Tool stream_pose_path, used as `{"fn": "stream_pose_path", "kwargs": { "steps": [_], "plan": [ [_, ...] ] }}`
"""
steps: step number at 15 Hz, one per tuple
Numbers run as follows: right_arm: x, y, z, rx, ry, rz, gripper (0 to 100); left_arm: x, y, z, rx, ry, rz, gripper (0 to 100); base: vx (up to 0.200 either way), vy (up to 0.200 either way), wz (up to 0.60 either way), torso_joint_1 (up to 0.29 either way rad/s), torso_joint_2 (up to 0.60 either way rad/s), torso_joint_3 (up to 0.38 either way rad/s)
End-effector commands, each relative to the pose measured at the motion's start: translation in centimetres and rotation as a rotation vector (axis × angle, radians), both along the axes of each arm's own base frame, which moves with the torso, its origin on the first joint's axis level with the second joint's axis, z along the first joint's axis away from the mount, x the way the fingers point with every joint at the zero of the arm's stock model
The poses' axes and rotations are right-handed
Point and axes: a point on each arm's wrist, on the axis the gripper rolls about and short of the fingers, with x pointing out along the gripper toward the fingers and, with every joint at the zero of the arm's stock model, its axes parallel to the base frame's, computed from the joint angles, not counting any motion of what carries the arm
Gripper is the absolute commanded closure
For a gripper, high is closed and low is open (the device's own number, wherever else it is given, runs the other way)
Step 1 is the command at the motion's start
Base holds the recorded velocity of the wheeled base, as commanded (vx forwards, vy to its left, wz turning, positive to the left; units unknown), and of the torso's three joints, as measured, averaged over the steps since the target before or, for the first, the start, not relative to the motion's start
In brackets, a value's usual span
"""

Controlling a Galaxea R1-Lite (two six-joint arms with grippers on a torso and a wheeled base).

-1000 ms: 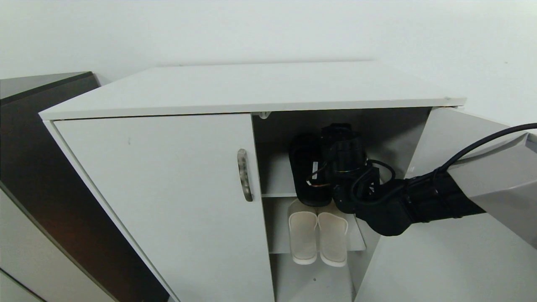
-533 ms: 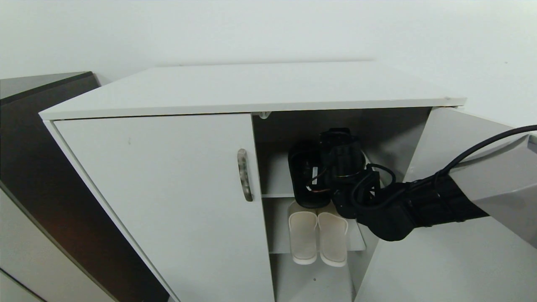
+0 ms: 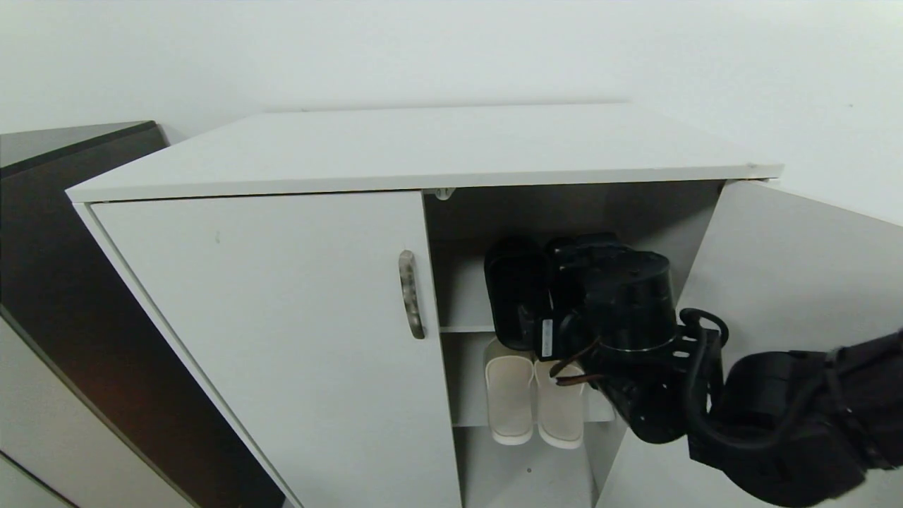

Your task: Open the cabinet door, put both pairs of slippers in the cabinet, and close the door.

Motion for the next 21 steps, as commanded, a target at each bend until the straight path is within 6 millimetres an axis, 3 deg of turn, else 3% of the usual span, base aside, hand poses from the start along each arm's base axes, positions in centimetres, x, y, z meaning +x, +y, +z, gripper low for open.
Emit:
{"fn": "stream_pose_path", "kwargs": {
  "steps": [1, 4, 10, 21],
  "plan": [
    [-2.8, -1.1, 1.6, 0.037, -0.025, 0.043, 100, 0.0, 0.0, 0.0, 0.000, 0.001, 0.002, 100, 0.000, 0.000, 0.00, 0.000, 0.00, 0.000],
    [-4.9, -2.9, 1.7, 0.072, -0.029, 0.138, 100, 0.0, 0.0, 0.0, 0.000, 0.001, 0.000, 100, 0.000, 0.000, 0.00, 0.000, 0.00, 0.000],
    [-6.1, -4.4, 0.8, 0.062, 0.008, 0.200, 100, 0.0, 0.0, 0.0, 0.002, 0.001, 0.000, 100, 0.000, 0.000, 0.00, 0.000, 0.00, 0.000],
    [-6.5, -4.6, -0.3, 0.049, 0.053, 0.257, 100, 0.0, 0.0, 0.0, 0.000, 0.001, 0.000, 100, -0.200, 0.000, 0.00, 0.005, 0.00, 0.003]
  ]
}}
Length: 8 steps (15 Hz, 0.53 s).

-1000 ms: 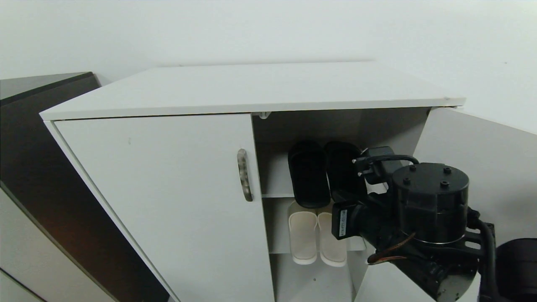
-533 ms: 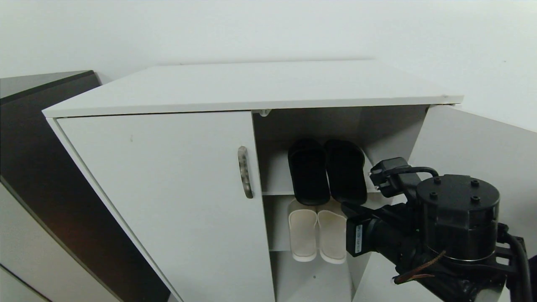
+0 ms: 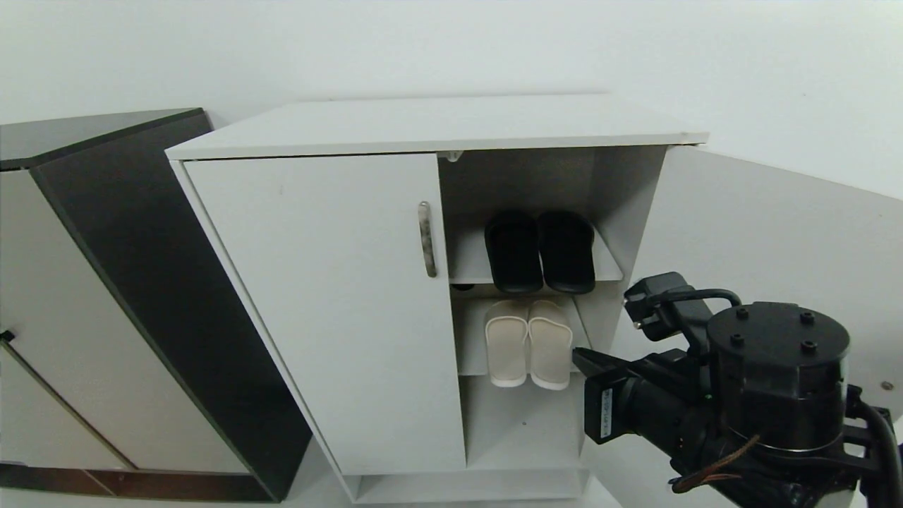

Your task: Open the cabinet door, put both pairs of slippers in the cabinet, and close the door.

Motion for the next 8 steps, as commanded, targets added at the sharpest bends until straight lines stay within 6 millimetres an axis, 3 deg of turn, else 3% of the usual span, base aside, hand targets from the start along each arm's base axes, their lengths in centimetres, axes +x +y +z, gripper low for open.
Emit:
{"fn": "stream_pose_path", "kwargs": {
  "steps": [1, 8],
  "plan": [
    [0.00, 0.01, -0.13, -0.003, 0.003, 0.000, 100, 0.01, 0.00, 0.00, -0.001, 0.001, 0.001, 100, -0.200, 0.000, 0.00, 0.002, 0.01, 0.002],
    [0.14, 0.15, -1.01, -0.023, 0.027, 0.004, 100, 0.01, 0.00, 0.00, -0.001, 0.001, 0.001, 100, -0.200, 0.000, 0.00, 0.003, 0.00, 0.004]
  ]
}}
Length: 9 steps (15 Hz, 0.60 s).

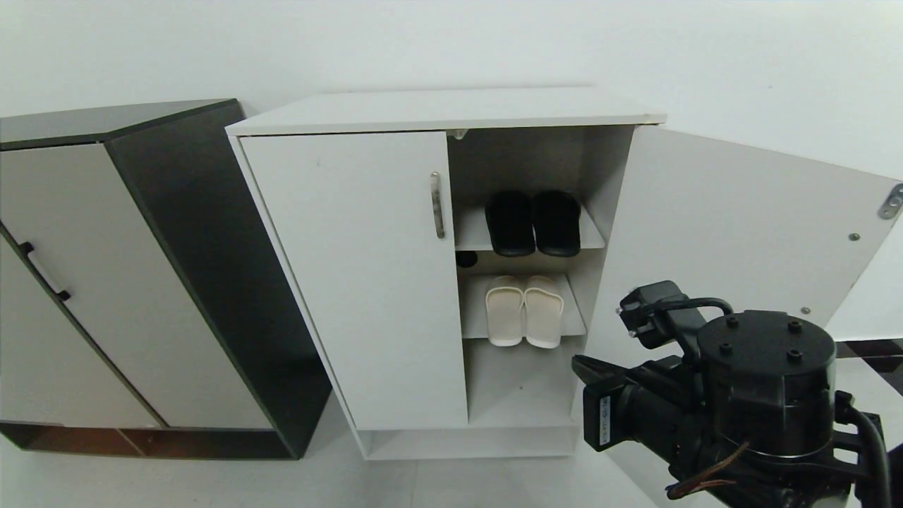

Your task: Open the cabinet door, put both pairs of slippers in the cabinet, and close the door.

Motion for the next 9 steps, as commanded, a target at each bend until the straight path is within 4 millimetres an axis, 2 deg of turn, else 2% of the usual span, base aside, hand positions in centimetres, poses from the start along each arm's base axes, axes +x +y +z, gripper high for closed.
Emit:
{"fn": "stream_pose_path", "kwargs": {
  "steps": [1, 5, 9],
  "plan": [
    [0.1, 0.1, -0.3, -0.007, 0.007, -0.001, 100, 0.0, 0.0, 0.0, 0.000, 0.001, 0.001, 100, -0.200, 0.000, 0.00, 0.002, 0.00, 0.002],
    [-0.2, -0.1, -1.4, 0.050, -0.040, 0.060, 100, 0.0, 0.0, 0.0, 0.001, 0.001, 0.001, 100, -0.200, 0.000, 0.00, 0.001, 0.00, 0.000],
    [-0.2, -0.3, -2.3, 0.010, -0.042, 0.084, 100, 0.0, 0.0, 0.0, 0.001, 0.001, 0.001, 100, 0.000, 0.000, 0.00, 0.000, 0.00, 0.000]
  ]
}}
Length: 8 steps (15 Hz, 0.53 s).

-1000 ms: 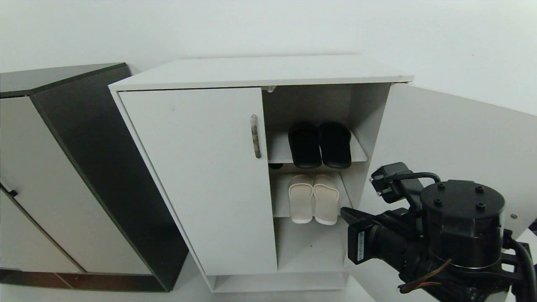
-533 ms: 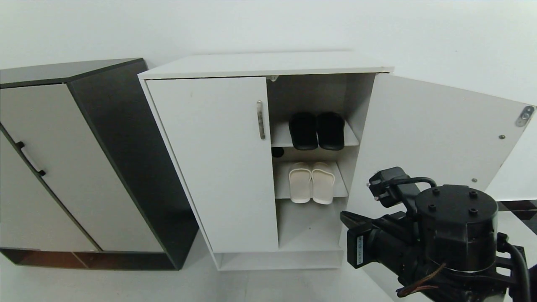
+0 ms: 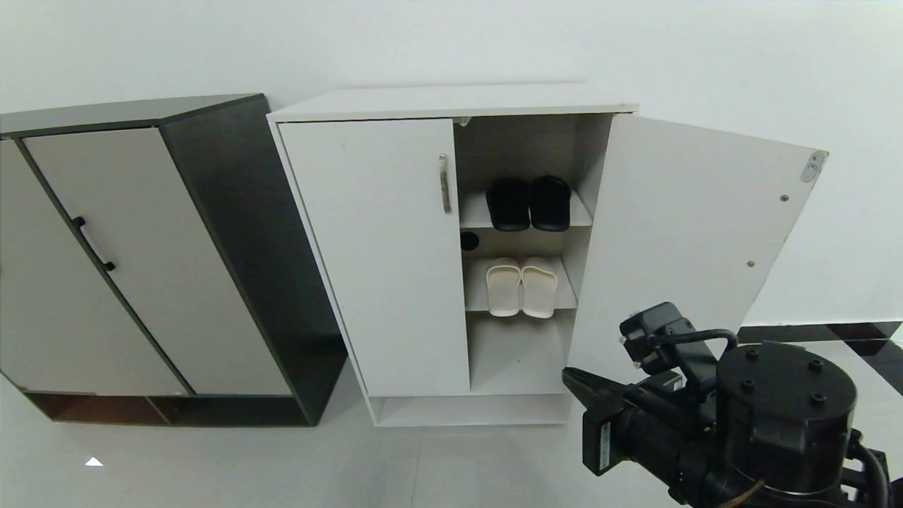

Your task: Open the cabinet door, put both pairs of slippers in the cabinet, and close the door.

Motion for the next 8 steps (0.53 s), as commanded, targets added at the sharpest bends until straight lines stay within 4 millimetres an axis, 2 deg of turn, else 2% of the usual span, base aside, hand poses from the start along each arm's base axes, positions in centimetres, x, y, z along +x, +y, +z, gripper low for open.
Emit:
{"fn": "stream_pose_path", "kwargs": {
  "steps": [1, 8],
  "plan": [
    [0.05, 0.07, -0.56, -0.018, 0.013, 0.001, 100, 0.01, 0.00, 0.00, 0.000, 0.001, 0.000, 100, 0.000, 0.000, 0.00, 0.000, 0.00, 0.000],
    [0.46, 0.07, -0.92, -0.028, 0.022, -0.009, 100, 0.01, 0.00, 0.00, -0.001, 0.001, 0.000, 100, 0.000, 0.000, 0.00, 0.000, 0.00, 0.000]
  ]
}}
